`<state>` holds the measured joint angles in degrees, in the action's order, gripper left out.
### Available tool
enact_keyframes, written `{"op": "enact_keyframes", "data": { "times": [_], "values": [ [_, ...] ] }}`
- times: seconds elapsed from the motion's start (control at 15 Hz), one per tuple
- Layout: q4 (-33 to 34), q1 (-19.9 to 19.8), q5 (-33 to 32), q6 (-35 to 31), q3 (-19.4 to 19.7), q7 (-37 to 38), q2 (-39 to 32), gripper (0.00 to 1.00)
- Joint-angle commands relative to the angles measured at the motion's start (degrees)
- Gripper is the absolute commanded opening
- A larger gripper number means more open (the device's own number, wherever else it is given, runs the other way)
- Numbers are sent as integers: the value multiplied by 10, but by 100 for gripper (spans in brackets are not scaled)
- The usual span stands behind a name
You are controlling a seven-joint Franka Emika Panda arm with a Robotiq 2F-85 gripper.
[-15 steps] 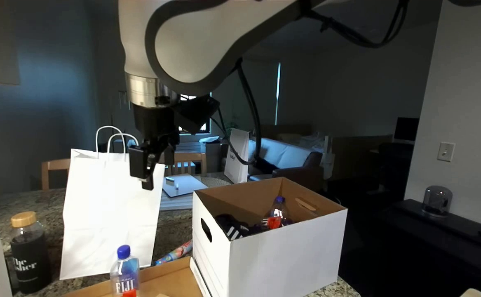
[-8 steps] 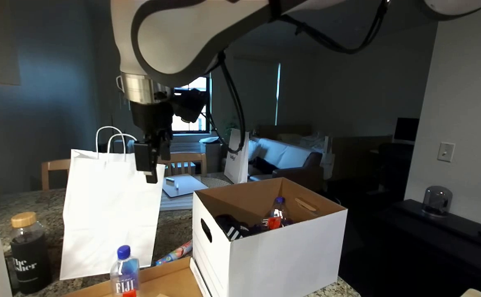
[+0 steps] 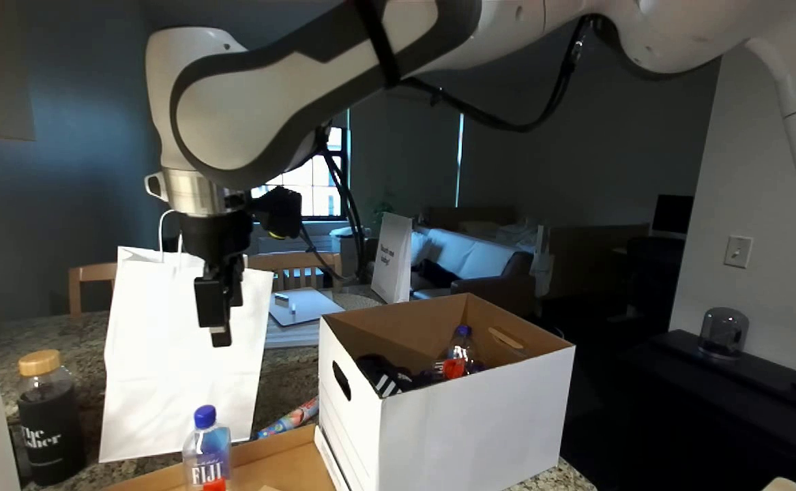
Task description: Put the water bottle and the cardboard box into the bigger box
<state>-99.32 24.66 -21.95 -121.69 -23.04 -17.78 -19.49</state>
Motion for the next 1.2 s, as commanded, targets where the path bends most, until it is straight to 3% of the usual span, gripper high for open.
{"op": "enact_keyframes", "data": {
  "times": [0.0, 0.4, 0.73, 1.13],
  "values": [
    [29, 2, 29, -7, -4, -63, -31, 100],
    [67, -8, 88, -5, 6, -80, -83, 100],
    [96, 5, 64, -8, 43, -36, -124, 100],
    [102, 4, 71, -1, 42, -51, -134, 100]
  ]
}}
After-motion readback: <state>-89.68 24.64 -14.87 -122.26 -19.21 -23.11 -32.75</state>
